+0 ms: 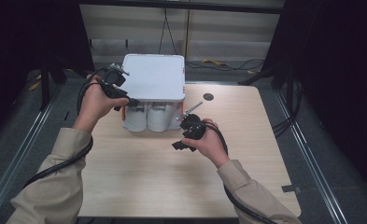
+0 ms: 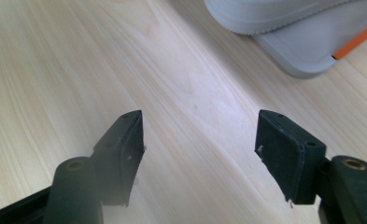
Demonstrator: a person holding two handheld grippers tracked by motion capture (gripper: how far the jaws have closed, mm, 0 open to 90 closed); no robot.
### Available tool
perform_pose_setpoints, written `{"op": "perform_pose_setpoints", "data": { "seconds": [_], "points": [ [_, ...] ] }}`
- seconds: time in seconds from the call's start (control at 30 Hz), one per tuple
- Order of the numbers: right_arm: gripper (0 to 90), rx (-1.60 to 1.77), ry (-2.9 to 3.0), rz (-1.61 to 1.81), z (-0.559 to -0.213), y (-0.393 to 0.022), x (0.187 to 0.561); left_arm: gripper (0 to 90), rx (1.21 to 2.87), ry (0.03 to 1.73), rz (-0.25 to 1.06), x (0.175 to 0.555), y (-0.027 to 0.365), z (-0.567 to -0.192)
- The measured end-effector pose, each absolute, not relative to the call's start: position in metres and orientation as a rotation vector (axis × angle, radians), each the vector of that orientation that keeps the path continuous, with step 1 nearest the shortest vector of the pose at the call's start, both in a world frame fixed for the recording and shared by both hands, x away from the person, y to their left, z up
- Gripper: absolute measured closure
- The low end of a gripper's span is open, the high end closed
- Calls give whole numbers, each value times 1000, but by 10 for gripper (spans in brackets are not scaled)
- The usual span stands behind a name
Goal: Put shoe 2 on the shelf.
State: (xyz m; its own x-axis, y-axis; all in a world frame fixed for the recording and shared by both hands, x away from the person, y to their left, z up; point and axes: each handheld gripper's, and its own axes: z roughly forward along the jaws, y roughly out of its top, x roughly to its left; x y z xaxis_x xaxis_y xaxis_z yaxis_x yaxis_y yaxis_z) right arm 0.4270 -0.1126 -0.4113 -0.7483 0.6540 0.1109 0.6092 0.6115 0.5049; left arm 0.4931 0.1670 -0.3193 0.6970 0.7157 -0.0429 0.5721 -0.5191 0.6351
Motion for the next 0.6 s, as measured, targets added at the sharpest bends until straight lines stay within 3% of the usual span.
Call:
{"op": "perform_pose_setpoints", "data": {
  "seconds": [0.6],
  "points": [
    [259,1079,2729,805,-405,-146,402,280,2299,959,264,456,188,-349]
  ]
}}
